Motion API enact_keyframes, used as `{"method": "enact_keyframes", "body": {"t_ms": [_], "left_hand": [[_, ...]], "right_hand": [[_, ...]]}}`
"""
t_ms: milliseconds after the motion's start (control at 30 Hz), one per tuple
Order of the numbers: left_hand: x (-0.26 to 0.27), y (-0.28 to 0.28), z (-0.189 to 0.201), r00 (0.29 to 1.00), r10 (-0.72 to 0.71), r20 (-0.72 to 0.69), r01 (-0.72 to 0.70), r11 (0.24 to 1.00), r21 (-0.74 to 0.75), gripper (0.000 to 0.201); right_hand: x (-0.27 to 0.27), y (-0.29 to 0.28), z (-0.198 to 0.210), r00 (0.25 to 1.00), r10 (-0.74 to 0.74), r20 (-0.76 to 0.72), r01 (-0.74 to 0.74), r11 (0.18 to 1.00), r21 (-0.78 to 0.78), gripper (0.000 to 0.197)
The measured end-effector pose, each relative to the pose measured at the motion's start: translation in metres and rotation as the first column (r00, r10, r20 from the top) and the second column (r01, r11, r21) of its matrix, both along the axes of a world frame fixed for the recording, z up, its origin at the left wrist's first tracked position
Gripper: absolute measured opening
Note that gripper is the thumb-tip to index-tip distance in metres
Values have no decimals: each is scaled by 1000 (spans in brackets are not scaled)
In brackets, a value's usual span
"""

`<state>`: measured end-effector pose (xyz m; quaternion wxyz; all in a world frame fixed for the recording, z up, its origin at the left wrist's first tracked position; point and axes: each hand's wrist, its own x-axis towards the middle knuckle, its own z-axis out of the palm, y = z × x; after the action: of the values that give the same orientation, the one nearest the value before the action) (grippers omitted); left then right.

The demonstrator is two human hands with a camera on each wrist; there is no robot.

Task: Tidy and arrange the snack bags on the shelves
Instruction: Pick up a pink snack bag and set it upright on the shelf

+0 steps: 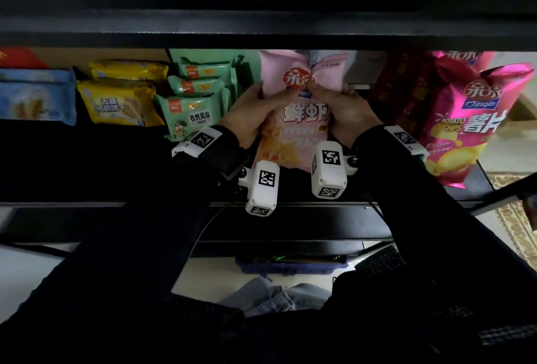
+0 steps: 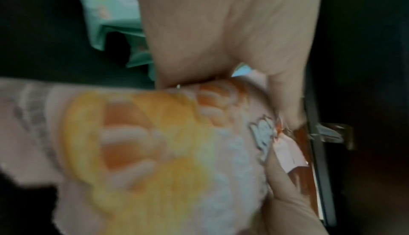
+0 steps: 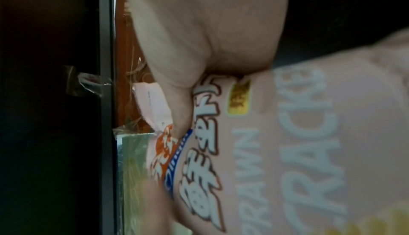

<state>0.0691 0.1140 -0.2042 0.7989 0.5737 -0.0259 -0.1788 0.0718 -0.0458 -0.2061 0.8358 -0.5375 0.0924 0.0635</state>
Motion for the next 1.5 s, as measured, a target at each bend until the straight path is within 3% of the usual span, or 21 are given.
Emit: {"method": "enact_keyframes", "body": {"t_ms": [200, 333, 433, 567, 800, 967, 1033, 1100, 1200, 1267, 1367, 1433, 1500], "left_hand": [[6, 1, 4, 958, 285, 36, -284, 958, -35, 21], [0, -3, 8, 955, 295, 17, -294, 954, -52, 29], [-3, -3, 18, 968, 245, -60, -250, 964, -94, 45], [-5, 3, 20, 963, 255, -91, -265, 956, -122, 45], [-7, 5, 33, 968, 227, -110, -246, 944, -219, 40], [-10, 5, 48, 987, 155, -27, -156, 933, -323, 43], [-12, 3, 50, 998, 61, -8, -60, 928, -368, 44], [-10, 7, 47, 996, -63, -67, 30, 914, -405, 59], [-1, 17, 48, 943, -234, -238, 194, 965, -179, 66], [-2, 21, 48, 917, -301, -263, 294, 954, -64, 70], [-10, 17, 43, 927, -283, -247, 256, 957, -137, 60], [-12, 12, 33, 954, -239, -179, 215, 966, -145, 46], [-16, 9, 25, 980, -185, -68, 184, 983, -11, 48]], "right_hand": [[-9, 0, 11, 982, 190, 23, -190, 982, -8, 33], [-9, 2, 11, 998, 42, 35, -44, 998, 52, 25], [-12, 5, 8, 1000, -5, 15, 5, 1000, -11, 13], [-13, 3, 14, 998, 62, 20, -60, 996, -66, 28], [-12, -1, 31, 985, 51, 163, -60, 997, 48, 31], [-20, -23, 27, 936, 304, 177, -253, 931, -262, 48], [-25, -27, 23, 936, 291, 197, -227, 928, -296, 48], [-26, -31, 26, 938, 245, 245, -169, 941, -294, 50], [-27, -37, 34, 905, 242, 349, -134, 943, -305, 48], [-30, -37, 37, 863, 262, 431, -106, 929, -354, 39], [-35, -36, 38, 840, 239, 487, -109, 954, -280, 26], [-31, -40, 35, 923, 139, 359, -95, 986, -136, 33], [-27, -44, 32, 984, 119, 133, -104, 988, -116, 27]]}}
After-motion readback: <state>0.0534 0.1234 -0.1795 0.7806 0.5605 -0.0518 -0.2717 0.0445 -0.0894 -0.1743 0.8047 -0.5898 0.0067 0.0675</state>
